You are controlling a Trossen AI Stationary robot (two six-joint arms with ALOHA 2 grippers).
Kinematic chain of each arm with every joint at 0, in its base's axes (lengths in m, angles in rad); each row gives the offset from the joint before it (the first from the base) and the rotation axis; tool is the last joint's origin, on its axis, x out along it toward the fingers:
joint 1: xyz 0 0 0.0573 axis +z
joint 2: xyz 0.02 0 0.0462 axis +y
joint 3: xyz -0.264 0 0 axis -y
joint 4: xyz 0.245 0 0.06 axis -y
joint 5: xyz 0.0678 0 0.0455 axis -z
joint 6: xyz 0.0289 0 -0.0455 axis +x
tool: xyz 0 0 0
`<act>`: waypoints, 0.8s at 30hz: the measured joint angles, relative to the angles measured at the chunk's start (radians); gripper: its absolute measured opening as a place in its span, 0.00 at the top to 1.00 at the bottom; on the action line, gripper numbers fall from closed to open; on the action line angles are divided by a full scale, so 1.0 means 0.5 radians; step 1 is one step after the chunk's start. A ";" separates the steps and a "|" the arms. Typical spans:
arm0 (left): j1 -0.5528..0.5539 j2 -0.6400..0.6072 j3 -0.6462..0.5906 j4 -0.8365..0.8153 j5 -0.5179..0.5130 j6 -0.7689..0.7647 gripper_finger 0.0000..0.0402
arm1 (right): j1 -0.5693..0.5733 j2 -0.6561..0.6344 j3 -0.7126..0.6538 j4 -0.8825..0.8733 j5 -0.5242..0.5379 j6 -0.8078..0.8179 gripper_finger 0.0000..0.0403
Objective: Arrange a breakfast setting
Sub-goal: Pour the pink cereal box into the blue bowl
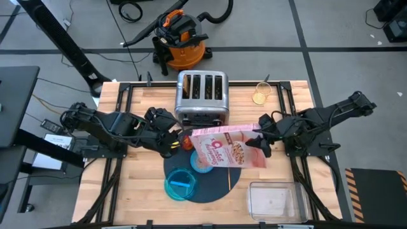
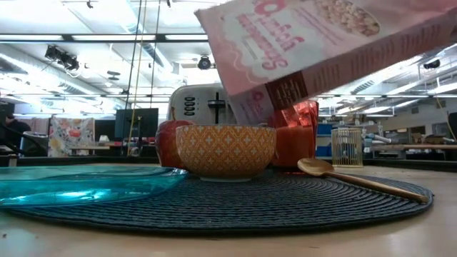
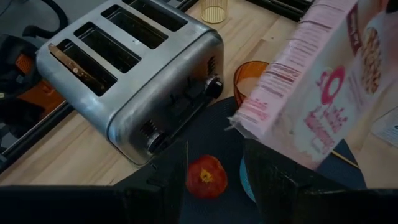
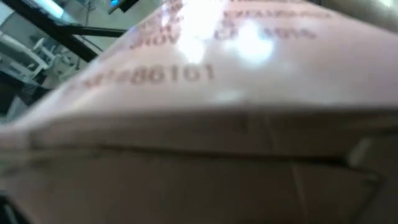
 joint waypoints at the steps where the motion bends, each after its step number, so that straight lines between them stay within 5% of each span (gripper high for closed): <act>1: 0.000 0.000 0.000 0.000 0.000 -0.001 0.59 | 0.001 0.011 0.008 0.007 -0.006 -0.017 0.59; 24: 0.001 -0.001 0.000 -0.001 0.005 -0.011 0.59 | 0.014 0.118 0.134 -0.119 -0.106 -0.359 0.59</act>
